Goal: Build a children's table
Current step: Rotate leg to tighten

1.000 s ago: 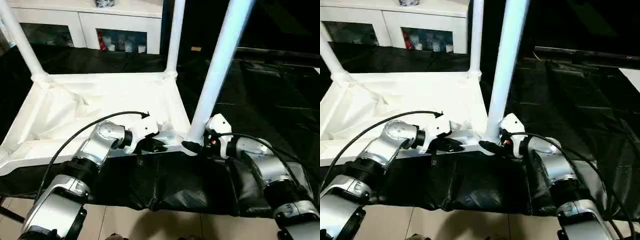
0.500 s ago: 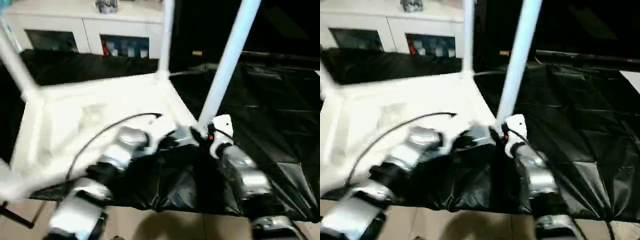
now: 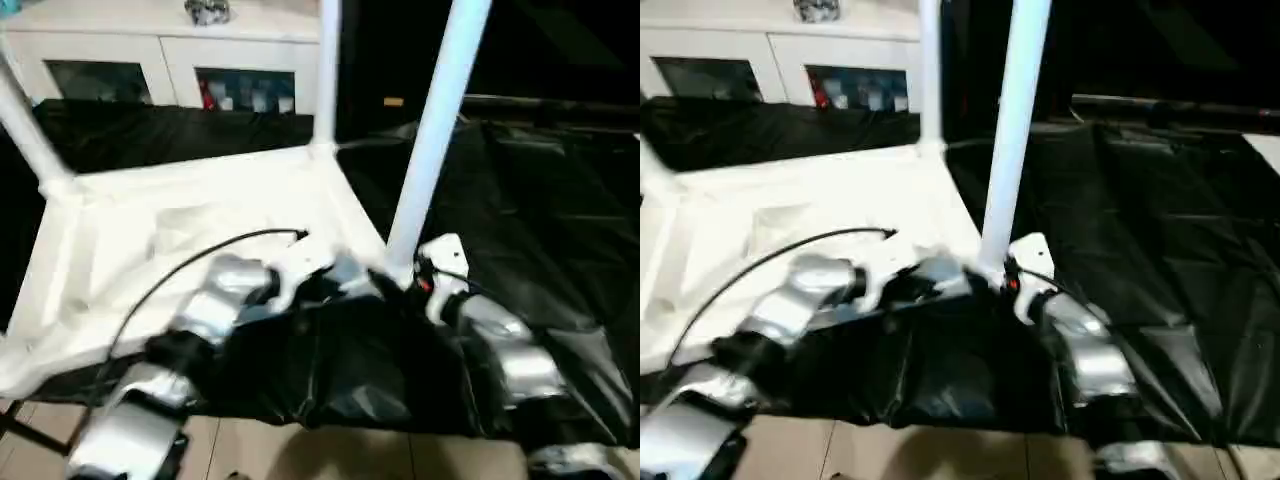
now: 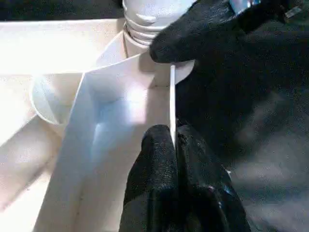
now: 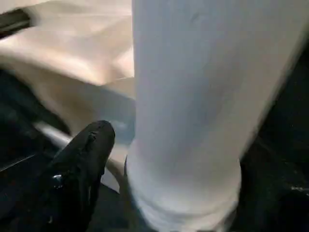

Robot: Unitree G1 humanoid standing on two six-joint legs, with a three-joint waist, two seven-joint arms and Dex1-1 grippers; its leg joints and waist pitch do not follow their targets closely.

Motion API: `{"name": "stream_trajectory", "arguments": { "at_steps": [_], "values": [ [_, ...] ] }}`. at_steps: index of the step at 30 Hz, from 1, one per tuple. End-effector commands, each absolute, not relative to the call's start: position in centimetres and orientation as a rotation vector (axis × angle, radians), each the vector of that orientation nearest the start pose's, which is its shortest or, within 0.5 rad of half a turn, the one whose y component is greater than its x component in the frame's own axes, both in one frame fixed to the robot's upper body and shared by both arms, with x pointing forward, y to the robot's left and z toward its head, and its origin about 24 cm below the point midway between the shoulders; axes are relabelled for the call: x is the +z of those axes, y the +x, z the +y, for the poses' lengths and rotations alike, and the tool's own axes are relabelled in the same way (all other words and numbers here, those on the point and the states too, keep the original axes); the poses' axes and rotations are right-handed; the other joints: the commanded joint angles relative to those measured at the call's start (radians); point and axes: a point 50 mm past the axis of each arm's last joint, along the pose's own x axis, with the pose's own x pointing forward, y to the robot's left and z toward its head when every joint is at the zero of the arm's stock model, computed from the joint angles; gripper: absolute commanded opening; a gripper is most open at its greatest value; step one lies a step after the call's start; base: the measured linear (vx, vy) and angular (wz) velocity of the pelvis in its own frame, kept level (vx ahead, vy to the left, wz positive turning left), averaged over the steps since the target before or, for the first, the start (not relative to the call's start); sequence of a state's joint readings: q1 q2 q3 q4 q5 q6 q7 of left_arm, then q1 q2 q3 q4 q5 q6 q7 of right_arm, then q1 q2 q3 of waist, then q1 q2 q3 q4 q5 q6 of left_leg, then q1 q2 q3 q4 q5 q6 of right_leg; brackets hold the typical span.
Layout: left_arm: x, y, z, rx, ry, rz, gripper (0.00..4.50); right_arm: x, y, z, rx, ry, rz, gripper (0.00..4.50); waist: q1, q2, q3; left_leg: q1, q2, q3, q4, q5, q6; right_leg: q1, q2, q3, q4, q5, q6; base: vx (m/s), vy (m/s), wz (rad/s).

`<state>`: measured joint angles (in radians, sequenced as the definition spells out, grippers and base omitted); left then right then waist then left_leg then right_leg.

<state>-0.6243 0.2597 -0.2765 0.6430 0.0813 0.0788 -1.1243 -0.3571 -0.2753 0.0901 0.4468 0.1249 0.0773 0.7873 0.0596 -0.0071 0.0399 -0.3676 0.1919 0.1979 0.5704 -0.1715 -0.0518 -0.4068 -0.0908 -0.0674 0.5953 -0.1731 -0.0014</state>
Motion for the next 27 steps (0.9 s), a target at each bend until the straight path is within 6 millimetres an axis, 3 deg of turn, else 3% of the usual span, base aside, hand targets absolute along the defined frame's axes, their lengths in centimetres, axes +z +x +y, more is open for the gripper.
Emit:
{"name": "stream_trajectory", "arguments": {
  "at_steps": [1,3,6,7,9,11,13,18,19,24,27],
  "values": [
    [5.6,31.6,10.0,-1.419,0.37,0.347,0.0,3.7,29.6,-14.4,1.0,-0.133,0.239,3.89,0.006,-0.012,-0.057,0.006,0.04,-0.016,-0.058,-0.216,0.082,0.05,-0.055,0.042,-0.065,-0.161,-0.239,0.0,0.0,0.0],
    [5.7,31.5,10.4,-1.442,0.372,0.358,0.0,3.8,29.4,-14.8,1.045,-0.147,0.25,3.89,0.011,-0.011,-0.057,0.009,0.042,-0.015,-0.058,-0.217,0.083,0.049,-0.056,0.042,-0.065,-0.165,-0.245,0.0,0.0,0.0],
    [5.7,31.3,11.7,-1.489,0.394,0.385,0.0,4.0,29.2,-15.3,1.142,-0.182,0.281,3.89,0.02,-0.025,-0.054,0.009,0.045,-0.013,-0.059,-0.229,0.076,0.048,-0.058,0.042,-0.065,-0.201,-0.24,0.0,0.0,0.0],
    [5.7,31.3,11.9,-1.496,0.398,0.393,0.0,4.0,29.2,-15.4,1.154,-0.197,0.285,3.89,0.024,-0.02,-0.052,0.011,0.047,-0.014,-0.061,-0.238,0.067,0.046,-0.059,0.043,-0.066,-0.221,-0.236,0.0,0.0,0.0],
    [5.9,31.4,12.6,-1.5,0.409,0.41,0.0,4.0,29.2,-15.2,1.199,-0.223,0.301,3.64,0.028,-0.028,-0.05,0.011,0.046,-0.014,-0.062,-0.25,0.053,0.045,-0.06,0.043,-0.067,-0.254,-0.225,0.0,0.0,0.0],
    [6.1,31.4,12.9,-1.511,0.407,0.416,0.0,4.1,29.4,-15.0,1.221,-0.227,0.303,3.57,0.032,-0.029,-0.05,0.012,0.047,-0.015,-0.064,-0.247,0.04,0.044,-0.063,0.045,-0.068,-0.277,-0.215,0.0,0.0,0.0],
    [6.3,31.4,13.0,-1.53,0.403,0.418,0.0,4.3,29.5,-14.6,1.245,-0.216,0.295,3.38,0.033,-0.033,-0.05,0.013,0.046,-0.014,-0.062,-0.24,0.04,0.044,-0.062,0.045,-0.065,-0.254,-0.218,0.0,0.0,0.0],
    [6.5,31.5,13.1,-1.542,0.392,0.422,0.0,4.3,29.5,-14.3,1.284,-0.205,0.303,2.93,0.033,-0.032,-0.052,0.012,0.045,-0.012,-0.06,-0.219,0.045,0.047,-0.06,0.045,-0.06,-0.204,-0.235,0.0,0.0,0.0],
    [6.5,31.5,13.1,-1.542,0.39,0.422,0.0,4.2,29.5,-14.3,1.286,-0.204,0.304,2.84,0.034,-0.027,-0.052,0.012,0.045,-0.013,-0.06,-0.217,0.045,0.047,-0.061,0.044,-0.059,-0.204,-0.237,0.0,0.0,0.0],
    [6.6,31.8,12.7,-1.518,0.363,0.398,0.0,3.9,29.4,-14.2,1.278,-0.163,0.316,2.72,0.034,-0.031,-0.052,0.012,0.045,-0.012,-0.058,-0.214,0.045,0.049,-0.06,0.044,-0.059,-0.199,-0.242,0.0,0.0,0.0],
    [6.6,32.6,12.0,-1.416,0.339,0.364,0.0,3.3,29.4,-13.7,1.193,-0.129,0.311,2.72,0.032,-0.031,-0.051,0.013,0.045,-0.013,-0.059,-0.223,0.039,0.046,-0.06,0.045,-0.061,-0.219,-0.236,0.0,0.0,0.0]
  ]
}}
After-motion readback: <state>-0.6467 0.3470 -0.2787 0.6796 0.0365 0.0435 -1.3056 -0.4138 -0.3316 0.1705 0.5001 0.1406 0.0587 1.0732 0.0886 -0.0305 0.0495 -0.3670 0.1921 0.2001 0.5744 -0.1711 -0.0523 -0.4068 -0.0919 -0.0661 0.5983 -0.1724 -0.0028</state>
